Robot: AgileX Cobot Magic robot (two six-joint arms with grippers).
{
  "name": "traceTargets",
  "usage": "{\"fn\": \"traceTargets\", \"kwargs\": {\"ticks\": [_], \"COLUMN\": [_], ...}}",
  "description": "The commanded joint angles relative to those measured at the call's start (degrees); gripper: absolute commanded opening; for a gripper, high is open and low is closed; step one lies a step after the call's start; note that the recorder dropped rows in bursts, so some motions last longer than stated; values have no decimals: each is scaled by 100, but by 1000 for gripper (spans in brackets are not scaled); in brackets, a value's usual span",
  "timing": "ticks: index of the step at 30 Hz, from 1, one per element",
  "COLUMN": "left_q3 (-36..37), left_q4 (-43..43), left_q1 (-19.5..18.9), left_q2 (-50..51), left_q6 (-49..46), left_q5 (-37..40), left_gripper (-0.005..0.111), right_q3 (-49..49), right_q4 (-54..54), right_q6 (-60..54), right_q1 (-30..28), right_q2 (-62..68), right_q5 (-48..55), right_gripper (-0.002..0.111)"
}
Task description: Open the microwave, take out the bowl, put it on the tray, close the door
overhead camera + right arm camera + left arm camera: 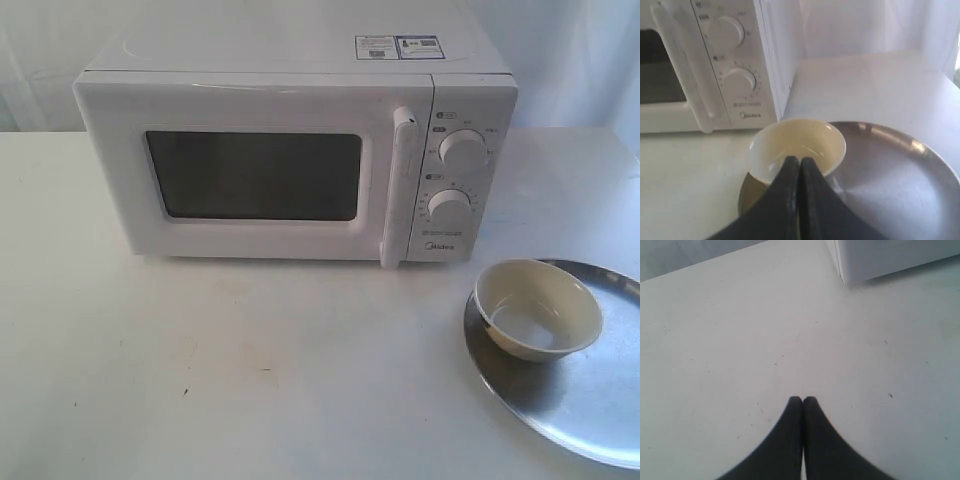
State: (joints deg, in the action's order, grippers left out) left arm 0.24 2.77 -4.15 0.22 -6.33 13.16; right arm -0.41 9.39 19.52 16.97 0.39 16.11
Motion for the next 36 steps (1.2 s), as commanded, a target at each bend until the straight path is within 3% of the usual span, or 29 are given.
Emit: {"fn": "traceTargets", "kwargs": {"ticks": [1, 5, 16, 36], "left_q3": [-24, -24, -24, -24], "left_q4": [-22, -22, -22, -22], "left_q1": [21, 21, 21, 21], "left_q2": [-22, -22, -22, -22], "left_q6": [10, 10, 10, 10], "left_q5": [13, 13, 13, 13], "left_gripper": [0, 0, 0, 0], "right_q3": [41, 41, 41, 41], "right_q4": [44, 55, 68, 53], "right_q6": [23, -122, -2090, -1887], "right_q1": [-46, -46, -46, -46], "right_q2": [-39, -39, -39, -39], "right_q5": [224, 213, 215, 308], "right_gripper": [0, 0, 0, 0]}}
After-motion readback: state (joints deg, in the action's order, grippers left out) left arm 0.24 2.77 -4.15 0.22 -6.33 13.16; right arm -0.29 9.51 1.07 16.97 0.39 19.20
